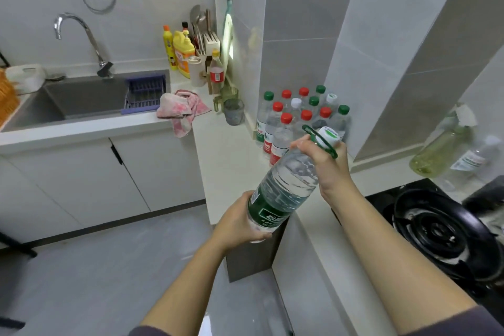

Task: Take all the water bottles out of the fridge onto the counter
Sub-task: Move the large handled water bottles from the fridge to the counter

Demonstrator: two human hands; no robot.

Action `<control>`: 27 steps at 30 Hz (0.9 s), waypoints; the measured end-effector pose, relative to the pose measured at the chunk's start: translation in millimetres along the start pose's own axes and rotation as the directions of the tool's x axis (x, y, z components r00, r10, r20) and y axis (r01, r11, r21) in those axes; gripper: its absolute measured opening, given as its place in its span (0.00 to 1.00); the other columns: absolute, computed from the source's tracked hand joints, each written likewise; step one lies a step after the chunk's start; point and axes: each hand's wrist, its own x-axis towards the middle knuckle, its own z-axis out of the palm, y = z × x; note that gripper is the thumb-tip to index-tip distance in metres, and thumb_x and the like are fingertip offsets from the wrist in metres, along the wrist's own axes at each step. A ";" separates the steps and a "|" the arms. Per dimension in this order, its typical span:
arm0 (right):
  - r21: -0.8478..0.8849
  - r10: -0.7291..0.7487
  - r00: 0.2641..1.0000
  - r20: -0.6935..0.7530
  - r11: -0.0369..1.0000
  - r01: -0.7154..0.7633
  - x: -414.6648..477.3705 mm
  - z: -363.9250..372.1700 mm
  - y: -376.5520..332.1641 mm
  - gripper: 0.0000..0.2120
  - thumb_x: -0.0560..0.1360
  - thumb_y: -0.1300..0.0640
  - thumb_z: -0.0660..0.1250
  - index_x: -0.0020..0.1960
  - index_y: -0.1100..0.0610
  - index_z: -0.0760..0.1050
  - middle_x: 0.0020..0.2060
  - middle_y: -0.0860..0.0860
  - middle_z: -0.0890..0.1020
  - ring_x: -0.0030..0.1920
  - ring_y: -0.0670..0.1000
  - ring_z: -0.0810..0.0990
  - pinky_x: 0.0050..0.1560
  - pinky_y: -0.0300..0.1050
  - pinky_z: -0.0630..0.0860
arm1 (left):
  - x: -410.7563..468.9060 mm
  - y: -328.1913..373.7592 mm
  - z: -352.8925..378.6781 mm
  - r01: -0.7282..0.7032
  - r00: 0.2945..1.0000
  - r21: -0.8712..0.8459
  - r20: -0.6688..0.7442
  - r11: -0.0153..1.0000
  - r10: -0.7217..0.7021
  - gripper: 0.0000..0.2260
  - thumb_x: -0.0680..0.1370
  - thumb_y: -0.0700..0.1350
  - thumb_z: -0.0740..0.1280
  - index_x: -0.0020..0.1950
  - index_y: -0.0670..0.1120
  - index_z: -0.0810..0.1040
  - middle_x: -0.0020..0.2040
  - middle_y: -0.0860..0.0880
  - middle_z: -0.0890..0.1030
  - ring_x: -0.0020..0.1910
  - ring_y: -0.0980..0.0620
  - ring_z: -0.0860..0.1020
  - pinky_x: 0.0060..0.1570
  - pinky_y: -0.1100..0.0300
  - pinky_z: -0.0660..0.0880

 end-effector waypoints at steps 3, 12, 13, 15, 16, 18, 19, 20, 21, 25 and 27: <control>-0.079 -0.059 0.997 -0.040 0.995 0.056 25.1 -8.3 11.1 0.15 0.61 0.50 0.74 0.40 0.61 0.79 0.43 0.62 0.84 0.44 0.54 0.83 0.49 0.48 0.80 | 45.0 -1.4 17.1 -0.023 0.999 0.019 0.039 1.000 0.022 0.27 0.60 0.55 0.80 0.54 0.57 0.73 0.50 0.58 0.81 0.47 0.61 0.80 0.43 0.62 0.79; -0.254 -0.092 0.989 -0.114 0.965 0.061 99.0 -17.4 32.4 0.07 0.70 0.59 0.77 0.44 0.56 0.79 0.41 0.50 0.84 0.44 0.48 0.83 0.50 0.45 0.80 | 151.7 -13.0 49.6 -0.119 0.989 0.022 0.090 0.993 0.117 0.35 0.59 0.68 0.75 0.63 0.61 0.71 0.56 0.62 0.76 0.55 0.63 0.75 0.50 0.60 0.78; -0.267 -0.088 0.988 -0.124 0.962 0.052 104.9 -17.0 34.1 0.07 0.70 0.61 0.77 0.43 0.54 0.79 0.40 0.48 0.84 0.44 0.47 0.83 0.50 0.44 0.80 | 159.0 -12.9 51.4 -0.127 0.987 0.026 0.099 0.991 0.124 0.37 0.58 0.67 0.75 0.64 0.60 0.70 0.58 0.61 0.75 0.56 0.62 0.74 0.51 0.60 0.77; -0.300 -0.094 0.986 -0.136 0.953 0.050 115.8 -17.7 38.3 0.07 0.71 0.63 0.76 0.44 0.55 0.79 0.40 0.48 0.84 0.43 0.46 0.82 0.49 0.42 0.80 | 173.2 -12.9 56.3 -0.138 0.985 0.006 0.109 0.990 0.136 0.39 0.58 0.67 0.76 0.66 0.59 0.69 0.60 0.61 0.75 0.59 0.60 0.74 0.54 0.56 0.77; -0.317 -0.104 0.985 -0.137 0.947 0.056 120.6 -18.8 40.2 0.06 0.71 0.63 0.76 0.44 0.57 0.79 0.40 0.48 0.83 0.42 0.45 0.82 0.48 0.40 0.79 | 179.6 -14.2 60.4 -0.138 0.984 -0.008 0.113 0.990 0.138 0.40 0.58 0.68 0.76 0.67 0.59 0.69 0.60 0.61 0.76 0.60 0.60 0.75 0.54 0.55 0.78; -0.349 -0.117 0.984 -0.137 0.935 0.062 128.9 -20.7 42.9 0.07 0.70 0.63 0.76 0.46 0.59 0.79 0.39 0.47 0.83 0.40 0.41 0.82 0.45 0.35 0.78 | 188.7 -13.8 66.7 -0.133 0.982 -0.034 0.128 0.991 0.136 0.42 0.58 0.67 0.77 0.68 0.57 0.68 0.61 0.59 0.75 0.61 0.59 0.74 0.56 0.54 0.77; -0.360 -0.117 0.984 -0.134 0.931 0.062 132.4 -21.2 44.7 0.07 0.70 0.63 0.76 0.46 0.60 0.79 0.39 0.46 0.83 0.40 0.40 0.81 0.44 0.33 0.77 | 192.2 -14.3 70.2 -0.127 0.983 -0.047 0.130 0.991 0.132 0.43 0.57 0.66 0.77 0.68 0.56 0.68 0.62 0.59 0.75 0.61 0.59 0.74 0.57 0.54 0.76; -0.371 -0.117 0.984 -0.133 0.927 0.060 135.1 -21.3 46.6 0.08 0.70 0.63 0.76 0.46 0.61 0.79 0.39 0.46 0.83 0.40 0.40 0.81 0.44 0.33 0.77 | 194.4 -13.7 72.6 -0.128 0.982 -0.069 0.129 0.989 0.136 0.42 0.57 0.65 0.77 0.68 0.56 0.68 0.62 0.59 0.74 0.61 0.59 0.74 0.57 0.54 0.76; -0.382 -0.117 0.984 -0.132 0.922 0.058 137.2 -21.7 48.8 0.08 0.70 0.63 0.76 0.46 0.62 0.79 0.39 0.46 0.83 0.40 0.41 0.81 0.45 0.34 0.77 | 196.8 -13.9 75.7 -0.131 0.981 -0.081 0.133 0.988 0.141 0.41 0.57 0.64 0.78 0.67 0.56 0.68 0.62 0.59 0.75 0.61 0.60 0.74 0.57 0.55 0.76; -0.394 -0.115 0.988 -0.099 0.917 0.067 142.1 -24.7 56.3 0.08 0.70 0.66 0.76 0.44 0.61 0.78 0.38 0.47 0.82 0.39 0.42 0.80 0.43 0.33 0.77 | 202.7 -15.6 87.5 -0.115 0.983 -0.119 0.131 0.986 0.130 0.37 0.58 0.58 0.80 0.63 0.58 0.70 0.59 0.61 0.76 0.59 0.61 0.75 0.56 0.56 0.77; -0.404 -0.114 0.990 -0.081 0.912 0.072 145.9 -27.6 57.7 0.08 0.70 0.66 0.76 0.44 0.60 0.78 0.38 0.46 0.82 0.39 0.41 0.79 0.43 0.31 0.76 | 207.2 -16.5 93.0 -0.097 0.986 -0.109 0.125 0.989 0.110 0.39 0.58 0.61 0.80 0.65 0.59 0.70 0.60 0.61 0.76 0.60 0.60 0.75 0.56 0.57 0.77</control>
